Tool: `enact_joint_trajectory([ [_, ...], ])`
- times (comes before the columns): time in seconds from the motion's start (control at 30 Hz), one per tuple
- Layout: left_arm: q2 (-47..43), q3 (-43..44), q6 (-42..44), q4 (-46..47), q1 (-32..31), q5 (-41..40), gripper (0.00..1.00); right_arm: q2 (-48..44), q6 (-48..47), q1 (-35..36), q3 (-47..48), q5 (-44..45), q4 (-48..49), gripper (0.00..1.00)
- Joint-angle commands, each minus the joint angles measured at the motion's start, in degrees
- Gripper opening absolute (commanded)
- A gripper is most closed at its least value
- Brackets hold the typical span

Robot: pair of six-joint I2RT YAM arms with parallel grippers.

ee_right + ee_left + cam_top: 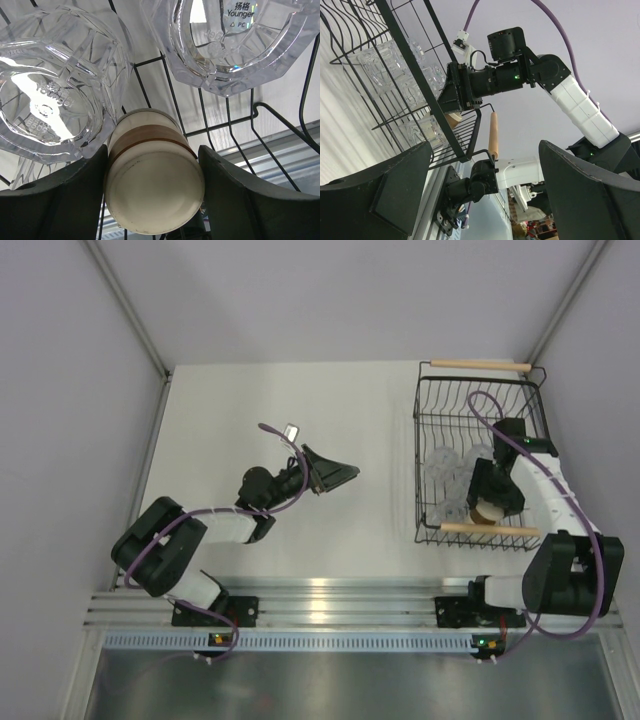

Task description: Load the cups into the dish rack

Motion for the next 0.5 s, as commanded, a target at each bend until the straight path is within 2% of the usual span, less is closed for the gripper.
enact_joint_trajectory([
  [0.0, -0.5, 1.8, -0.3, 9.0, 0.5, 1.0, 0.93, -1.3, 1.1, 1.1, 0.9, 0.9, 1.6, 0.11],
  [0.1, -0.5, 1.8, -0.3, 9.0, 0.5, 1.1, 0.93, -1.9, 1.3, 1.6, 1.1, 1.4, 1.0, 0.4],
  [0.2, -0.5, 1.8, -0.2, 9.0, 0.5, 1.0, 0.94, -2.4, 1.5, 2.3, 1.1, 1.7, 0.6, 0.51],
  [0.37, -0.5, 1.9, -0.2, 8.9, 0.7, 1.2, 0.94, -3.3, 2.6, 2.9, 1.3, 3.1, -0.4, 0.59],
  [0.47, -0.6, 1.9, -0.1, 9.0, 0.7, 1.3, 0.94, -3.3, 3.5, 5.5, 1.5, 4.9, -0.9, 0.7],
])
